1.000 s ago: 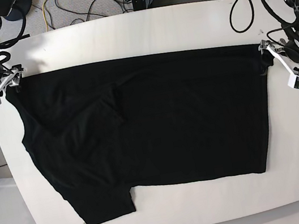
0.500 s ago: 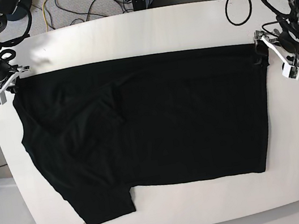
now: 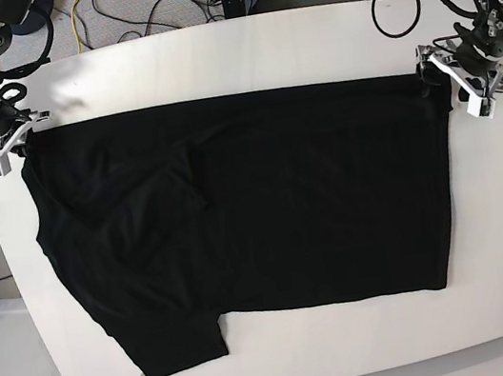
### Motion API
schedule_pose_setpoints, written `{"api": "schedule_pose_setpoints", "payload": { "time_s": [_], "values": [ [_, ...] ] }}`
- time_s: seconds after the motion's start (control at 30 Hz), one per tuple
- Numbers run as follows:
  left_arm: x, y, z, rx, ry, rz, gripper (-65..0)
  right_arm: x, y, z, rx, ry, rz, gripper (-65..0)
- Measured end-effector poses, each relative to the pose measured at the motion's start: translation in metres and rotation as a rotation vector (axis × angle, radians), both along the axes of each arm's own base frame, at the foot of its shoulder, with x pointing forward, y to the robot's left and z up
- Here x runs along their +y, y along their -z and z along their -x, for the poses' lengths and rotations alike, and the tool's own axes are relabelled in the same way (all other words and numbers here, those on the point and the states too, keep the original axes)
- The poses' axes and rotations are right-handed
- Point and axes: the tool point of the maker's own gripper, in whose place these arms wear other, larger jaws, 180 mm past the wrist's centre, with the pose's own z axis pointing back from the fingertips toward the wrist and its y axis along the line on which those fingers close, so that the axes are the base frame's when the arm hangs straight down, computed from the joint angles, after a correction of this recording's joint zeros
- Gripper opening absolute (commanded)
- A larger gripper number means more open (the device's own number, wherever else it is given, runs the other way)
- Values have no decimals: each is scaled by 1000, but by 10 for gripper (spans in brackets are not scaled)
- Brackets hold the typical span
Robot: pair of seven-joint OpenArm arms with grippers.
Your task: Fold the T-shirt properly
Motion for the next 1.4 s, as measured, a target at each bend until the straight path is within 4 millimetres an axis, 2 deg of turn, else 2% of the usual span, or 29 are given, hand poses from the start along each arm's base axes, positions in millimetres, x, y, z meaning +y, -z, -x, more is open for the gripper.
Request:
{"api": "schedule_pose_setpoints", "payload": {
  "time_s": [0.07,0.1,0.27,0.3,0.33,0.5,0.6,0.67,0.77,0.93,1.07,1.2,1.33,1.4],
  "values": [
    [-14,0,-6,-32,27,31,-98,0,0,0,1,0,0,-636],
    [-19,1,-7,-36,32,44,-133,0,0,0,1,0,0,-637],
    [-19,3,-6,-28,32,49,-500,0,0,0,1,0,0,-650],
    [-19,4,-4,-19,34,45,-545,0,0,0,0,0,0,-650],
    [-20,5,-3,-16,34,47,-558,0,0,0,0,0,0,-650],
    [-22,6,4,-5,48,43,-558,0,0,1,2,0,0,-650],
    [-25,6,16,9,68,24,-558,7,2,1,-11,12,-10,-650],
    [-28,6,30,32,88,3,-558,13,2,9,5,-6,-9,-650],
    [-27,5,54,92,111,-34,-558,15,2,25,47,-15,12,-650],
    [-1,-5,93,166,91,-135,-558,27,-1,63,100,-67,54,-650],
    [3,-19,112,158,88,-156,-556,29,-1,93,142,-55,69,-650],
    [7,-22,115,162,84,-169,-555,28,-1,106,164,-57,77,-650],
    [7,-22,115,163,84,-169,-552,28,-1,107,167,-57,77,-650],
    [6,-22,115,163,88,-168,-503,28,-1,106,166,-58,77,-650]
  ]
}}
